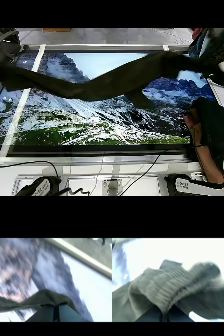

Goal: Fold the clothes and pants, and hang the long-sleeved shirts on hangers.

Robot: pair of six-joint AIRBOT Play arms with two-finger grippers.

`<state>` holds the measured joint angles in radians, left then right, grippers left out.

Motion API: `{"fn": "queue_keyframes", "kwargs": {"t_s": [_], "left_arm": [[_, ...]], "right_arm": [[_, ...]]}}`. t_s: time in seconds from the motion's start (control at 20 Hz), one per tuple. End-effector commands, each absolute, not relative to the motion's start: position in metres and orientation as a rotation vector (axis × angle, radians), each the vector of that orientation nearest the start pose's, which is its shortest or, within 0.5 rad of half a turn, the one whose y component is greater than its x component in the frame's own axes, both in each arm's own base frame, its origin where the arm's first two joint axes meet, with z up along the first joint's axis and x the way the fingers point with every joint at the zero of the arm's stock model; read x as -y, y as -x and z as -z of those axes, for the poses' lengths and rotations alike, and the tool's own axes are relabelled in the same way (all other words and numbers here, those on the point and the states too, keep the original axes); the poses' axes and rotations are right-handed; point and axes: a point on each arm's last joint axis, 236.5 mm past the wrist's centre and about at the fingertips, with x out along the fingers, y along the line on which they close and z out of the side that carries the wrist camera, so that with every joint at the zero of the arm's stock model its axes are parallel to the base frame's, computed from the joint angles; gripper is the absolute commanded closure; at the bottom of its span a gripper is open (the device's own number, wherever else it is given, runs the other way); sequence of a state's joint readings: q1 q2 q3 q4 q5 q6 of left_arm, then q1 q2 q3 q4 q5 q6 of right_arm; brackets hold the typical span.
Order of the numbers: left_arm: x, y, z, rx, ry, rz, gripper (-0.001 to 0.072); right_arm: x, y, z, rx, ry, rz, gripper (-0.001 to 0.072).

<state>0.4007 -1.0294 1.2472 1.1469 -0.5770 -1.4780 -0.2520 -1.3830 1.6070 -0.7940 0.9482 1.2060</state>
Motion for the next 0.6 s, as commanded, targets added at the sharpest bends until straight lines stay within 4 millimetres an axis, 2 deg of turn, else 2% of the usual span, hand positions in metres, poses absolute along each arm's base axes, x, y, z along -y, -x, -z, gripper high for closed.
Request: {"fn": "queue_keyframes", "kwargs": {"t_s": [0.0,0.1,0.2,0.3,0.45,0.55], "left_arm": [[-0.165,-0.437,-0.288,-0.244,0.299,-0.275,0.0691],[-0.183,-0.422,-0.264,-0.36,0.218,-0.335,0.0691],[-0.207,-0.4,-0.24,-0.494,0.094,-0.423,0.069],[-0.234,-0.377,-0.223,-0.611,-0.016,-0.513,0.0688],[-0.251,-0.371,-0.199,-0.692,-0.017,-0.547,0.0688],[-0.252,-0.375,-0.17,-0.775,0.01,-0.533,0.0688]], "right_arm": [[0.05,-0.504,-0.267,-0.492,-0.373,-0.238,0.0677],[0.07,-0.489,-0.26,-0.548,-0.351,-0.21,0.0677],[0.084,-0.47,-0.239,-0.654,-0.334,-0.191,0.0677],[0.088,-0.447,-0.214,-0.788,-0.312,-0.19,0.0677],[0.089,-0.424,-0.188,-0.93,-0.349,-0.163,0.0677],[0.084,-0.416,-0.173,-0.958,-0.387,-0.159,0.0678]]}}
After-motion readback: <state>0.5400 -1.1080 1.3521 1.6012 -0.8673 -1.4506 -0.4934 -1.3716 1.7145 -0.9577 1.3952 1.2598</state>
